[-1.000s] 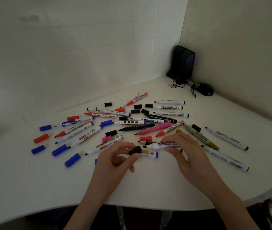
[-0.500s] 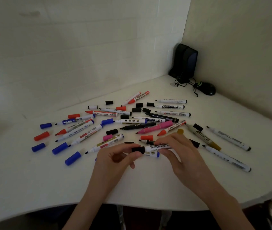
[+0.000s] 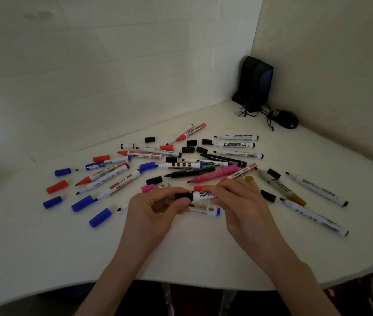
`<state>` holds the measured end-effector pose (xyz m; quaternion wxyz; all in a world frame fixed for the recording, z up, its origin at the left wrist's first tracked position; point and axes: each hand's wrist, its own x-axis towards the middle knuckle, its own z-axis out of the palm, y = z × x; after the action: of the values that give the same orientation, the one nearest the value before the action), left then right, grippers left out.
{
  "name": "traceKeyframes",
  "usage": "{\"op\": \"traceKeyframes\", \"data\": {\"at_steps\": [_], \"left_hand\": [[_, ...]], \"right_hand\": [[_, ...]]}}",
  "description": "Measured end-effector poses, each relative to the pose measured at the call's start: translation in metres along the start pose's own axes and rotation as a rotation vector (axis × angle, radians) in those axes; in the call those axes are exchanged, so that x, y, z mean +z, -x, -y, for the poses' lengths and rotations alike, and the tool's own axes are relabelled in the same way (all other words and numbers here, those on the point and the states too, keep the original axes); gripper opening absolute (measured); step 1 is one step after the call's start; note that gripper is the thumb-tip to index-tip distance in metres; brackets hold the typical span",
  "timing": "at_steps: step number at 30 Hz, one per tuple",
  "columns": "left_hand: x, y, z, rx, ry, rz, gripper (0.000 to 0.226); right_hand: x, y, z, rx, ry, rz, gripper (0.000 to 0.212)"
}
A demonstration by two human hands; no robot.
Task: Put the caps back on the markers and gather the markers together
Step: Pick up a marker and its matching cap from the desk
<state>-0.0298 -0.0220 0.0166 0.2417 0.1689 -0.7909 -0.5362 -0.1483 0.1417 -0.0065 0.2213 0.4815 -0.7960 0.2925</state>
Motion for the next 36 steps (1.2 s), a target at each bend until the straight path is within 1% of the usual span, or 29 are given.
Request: {"op": "traceKeyframes", "data": {"at_steps": [4,9,14,18,21,24,28,31,32,33,34,36], "left_hand": [[0.000,-0.003,-0.001,0.046,-0.021,-0.010,0.034],[0.004,-0.003,0.003,0.050,-0.066,-0.014,0.037],[0.010,0.002,0.005,0.100,-0.099,-0.043,0.038],[0.013,0.006,0.005,0.146,-0.146,-0.075,0.043],[0.016,0.006,0.008,0.152,-0.163,-0.094,0.046],[0.016,0.005,0.010,0.156,-0.158,-0.116,0.048],[0.010,-0.001,0.009,0.188,-0.253,-0.040,0.042],[0.002,-0.016,-0.002,0.214,-0.331,0.084,0.023],[-0.001,-0.022,-0.007,0.211,-0.310,0.106,0.020],[-0.003,-0.028,-0.010,0.191,-0.230,0.108,0.019],[-0.004,-0.033,-0.013,0.145,-0.080,0.091,0.020],[0.001,-0.042,-0.019,-0.047,0.238,0.063,0.034]], "right_hand": [[0.004,-0.002,0.001,0.018,-0.035,-0.017,0.034],[0.009,0.002,-0.001,0.047,-0.006,0.036,0.036],[0.009,0.005,-0.003,0.053,-0.046,0.012,0.032],[0.011,0.008,-0.001,0.063,-0.049,-0.009,0.043],[0.016,0.008,-0.001,0.056,-0.041,-0.028,0.044],[0.021,0.010,0.004,0.100,-0.032,-0.040,0.042],[0.022,0.009,0.000,0.119,-0.119,-0.031,0.042],[0.016,0.005,-0.005,0.164,-0.210,-0.063,0.036],[0.014,0.004,-0.007,0.180,-0.215,-0.079,0.036],[0.011,0.003,-0.008,0.191,-0.204,-0.091,0.037],[0.009,0.001,-0.008,0.188,-0.193,-0.100,0.036],[0.005,-0.005,-0.007,0.136,-0.194,-0.109,0.028]]}}
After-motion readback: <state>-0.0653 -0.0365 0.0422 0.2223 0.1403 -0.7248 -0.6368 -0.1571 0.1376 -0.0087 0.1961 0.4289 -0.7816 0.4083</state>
